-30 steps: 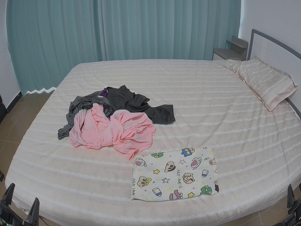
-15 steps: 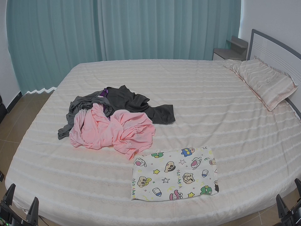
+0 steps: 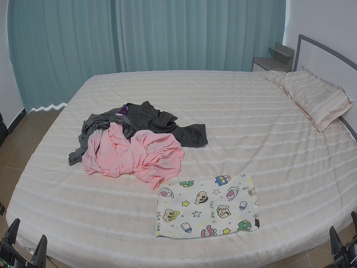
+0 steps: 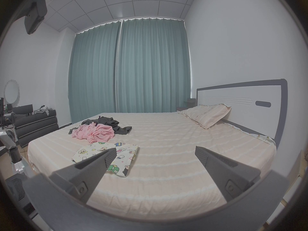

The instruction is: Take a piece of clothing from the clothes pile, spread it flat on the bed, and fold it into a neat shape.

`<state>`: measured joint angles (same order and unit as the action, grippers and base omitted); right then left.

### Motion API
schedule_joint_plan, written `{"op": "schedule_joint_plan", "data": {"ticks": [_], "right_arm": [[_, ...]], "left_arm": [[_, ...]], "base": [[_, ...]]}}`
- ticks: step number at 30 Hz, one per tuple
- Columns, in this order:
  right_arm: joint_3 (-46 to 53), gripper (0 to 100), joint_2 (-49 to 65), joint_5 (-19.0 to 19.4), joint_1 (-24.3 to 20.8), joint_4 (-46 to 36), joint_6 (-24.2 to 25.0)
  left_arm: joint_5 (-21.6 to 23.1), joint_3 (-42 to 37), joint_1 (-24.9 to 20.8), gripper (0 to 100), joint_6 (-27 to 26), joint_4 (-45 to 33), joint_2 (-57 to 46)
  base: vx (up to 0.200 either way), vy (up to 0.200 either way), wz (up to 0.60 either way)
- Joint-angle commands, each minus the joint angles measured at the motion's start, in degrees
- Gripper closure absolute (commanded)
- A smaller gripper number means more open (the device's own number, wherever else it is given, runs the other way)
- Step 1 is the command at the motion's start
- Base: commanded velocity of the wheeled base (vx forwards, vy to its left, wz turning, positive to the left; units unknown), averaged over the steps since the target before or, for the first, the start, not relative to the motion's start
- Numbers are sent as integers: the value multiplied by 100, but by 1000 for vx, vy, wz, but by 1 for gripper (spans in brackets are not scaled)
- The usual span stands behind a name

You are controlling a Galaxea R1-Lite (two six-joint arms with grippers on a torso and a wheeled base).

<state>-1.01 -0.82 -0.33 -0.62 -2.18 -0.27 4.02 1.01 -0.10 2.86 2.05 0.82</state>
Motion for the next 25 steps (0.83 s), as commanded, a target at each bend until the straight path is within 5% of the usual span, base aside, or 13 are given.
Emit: {"op": "schedule_joint_plan", "data": {"ticks": [1,25], "right_arm": [[13,0,82,-2,1,-2,-8],[13,0,82,-2,1,-10,0]], "left_arm": [[2,-31,1,0,4,6,-82],[-51,-40,1,0,-163,15,-82]], "base": [[0,0,0],[0,0,0]]}}
